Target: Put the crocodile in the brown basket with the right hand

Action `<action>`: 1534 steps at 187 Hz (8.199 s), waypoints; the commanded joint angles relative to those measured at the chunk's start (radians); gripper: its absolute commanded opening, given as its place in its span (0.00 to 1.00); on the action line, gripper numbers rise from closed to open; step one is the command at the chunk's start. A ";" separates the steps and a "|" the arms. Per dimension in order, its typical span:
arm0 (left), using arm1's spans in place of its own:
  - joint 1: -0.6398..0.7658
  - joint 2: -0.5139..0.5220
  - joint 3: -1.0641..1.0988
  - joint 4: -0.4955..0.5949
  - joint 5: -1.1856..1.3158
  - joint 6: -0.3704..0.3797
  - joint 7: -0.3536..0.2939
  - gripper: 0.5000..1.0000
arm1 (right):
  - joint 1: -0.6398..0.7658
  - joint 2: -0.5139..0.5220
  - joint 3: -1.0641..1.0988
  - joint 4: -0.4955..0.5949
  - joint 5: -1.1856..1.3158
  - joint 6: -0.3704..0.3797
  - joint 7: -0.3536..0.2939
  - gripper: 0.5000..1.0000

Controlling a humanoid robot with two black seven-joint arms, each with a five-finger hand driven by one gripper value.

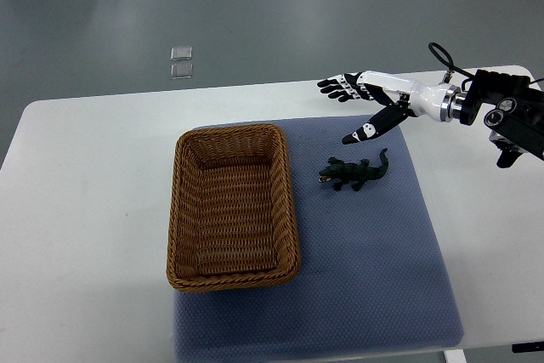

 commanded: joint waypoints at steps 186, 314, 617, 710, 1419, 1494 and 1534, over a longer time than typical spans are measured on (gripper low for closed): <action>0.000 0.000 0.001 -0.001 0.000 0.000 0.000 1.00 | 0.219 0.044 -0.481 -0.054 -0.516 -0.297 0.150 0.85; 0.000 0.000 0.000 -0.001 0.000 0.000 0.000 1.00 | 0.189 0.071 -0.515 -0.057 -0.516 -0.325 0.150 0.85; 0.000 0.000 0.001 0.000 0.000 0.000 0.000 1.00 | 0.202 0.127 -0.598 -0.161 -0.514 -0.401 0.150 0.27; 0.000 0.000 0.000 0.000 0.000 0.000 0.000 1.00 | 0.247 0.129 -0.589 -0.161 -0.504 -0.415 0.150 0.16; 0.000 0.000 0.001 0.000 0.000 0.000 0.000 1.00 | -0.069 0.046 -0.121 -0.120 1.225 0.129 -0.353 0.86; 0.000 0.000 0.001 0.000 0.000 0.000 0.000 1.00 | -0.083 0.044 -0.107 -0.118 1.283 0.132 -0.356 0.86; 0.000 0.000 0.001 0.000 0.000 0.000 0.000 1.00 | -0.083 0.051 -0.104 -0.120 1.291 0.117 -0.348 0.86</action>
